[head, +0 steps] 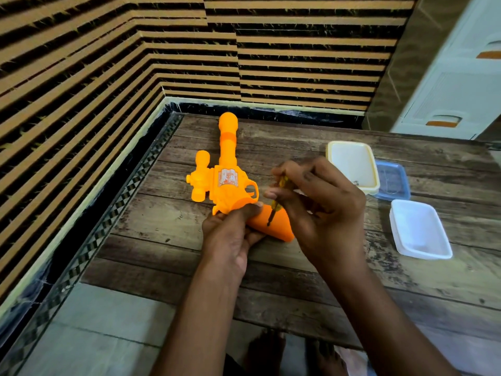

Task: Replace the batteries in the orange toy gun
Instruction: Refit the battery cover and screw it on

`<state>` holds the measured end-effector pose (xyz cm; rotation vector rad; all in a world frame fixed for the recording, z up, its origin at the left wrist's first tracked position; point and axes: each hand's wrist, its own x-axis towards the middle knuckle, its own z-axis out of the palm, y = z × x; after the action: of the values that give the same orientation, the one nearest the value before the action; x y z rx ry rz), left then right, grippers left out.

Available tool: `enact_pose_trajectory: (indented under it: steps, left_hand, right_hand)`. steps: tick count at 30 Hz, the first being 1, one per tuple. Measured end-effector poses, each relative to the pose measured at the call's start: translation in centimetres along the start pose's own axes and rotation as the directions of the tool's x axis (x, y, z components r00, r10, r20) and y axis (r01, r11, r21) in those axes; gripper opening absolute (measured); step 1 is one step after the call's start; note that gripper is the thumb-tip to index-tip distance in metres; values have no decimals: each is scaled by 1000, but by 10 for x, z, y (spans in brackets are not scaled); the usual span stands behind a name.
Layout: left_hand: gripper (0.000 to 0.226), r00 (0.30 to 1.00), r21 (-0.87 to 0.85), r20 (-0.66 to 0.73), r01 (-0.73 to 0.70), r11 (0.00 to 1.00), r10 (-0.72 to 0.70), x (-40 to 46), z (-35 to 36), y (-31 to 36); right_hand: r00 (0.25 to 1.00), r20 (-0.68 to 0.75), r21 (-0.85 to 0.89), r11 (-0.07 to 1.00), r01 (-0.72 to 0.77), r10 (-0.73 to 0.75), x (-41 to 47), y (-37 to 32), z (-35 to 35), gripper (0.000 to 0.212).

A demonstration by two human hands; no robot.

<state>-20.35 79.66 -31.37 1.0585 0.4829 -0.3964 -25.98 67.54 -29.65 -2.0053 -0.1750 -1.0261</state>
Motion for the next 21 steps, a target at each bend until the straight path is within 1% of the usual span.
enact_pose_trajectory:
  steps: [2,3,5,7,9,12,15,17,18,20,21]
  left_hand:
    - [40,1000,0,3,3,1000,-3,0,0,0]
    - [38,1000,1,6,2,1000,-2,0,0,0]
    - [36,1000,7,14,-4,1000,4,0,-1,0]
    - [40,1000,3,6,-13,1000,13,2,0,-2]
    - [42,1000,-1,-10,-16,1000,16,4,-1,-2]
    - [42,1000,3,-10,-7,1000,7,6,-2,-3]
    - [42,1000,0,-4,-4,1000,4,8,-3,-4]
    - [42,1000,8,-4,-4,1000,4,9,-3,-5]
    - [42,1000,10,-3,-8,1000,8,9,-3,-5]
    - [40,1000,13,-11,-18,1000,18,7,-2,-3]
    - [39,1000,15,-15,-22,1000,23,6,-1,-3]
  right_hand:
    - [999,-32,-69,997,28,-30,0,-1,3,19]
    - [999,-26,-67,997,39,-41,0,-1,4,18]
    - [999,19,25,999,45,-45,1,0,2,14]
    - [998,55,135,991,14,-22,1,2,-2,17]
    - [998,66,152,988,-30,20,0,3,-4,21]
    - [998,58,83,996,-23,18,-1,2,-4,21]
    - [1000,-4,-50,999,16,-16,-1,4,-2,19]
    - [999,-24,-91,996,19,-21,0,6,-3,16]
    - [1000,-13,-63,998,13,-14,0,7,-4,14]
    - [999,49,66,998,-23,19,-1,6,-8,11]
    - [995,86,128,990,-55,44,-1,5,-9,15]
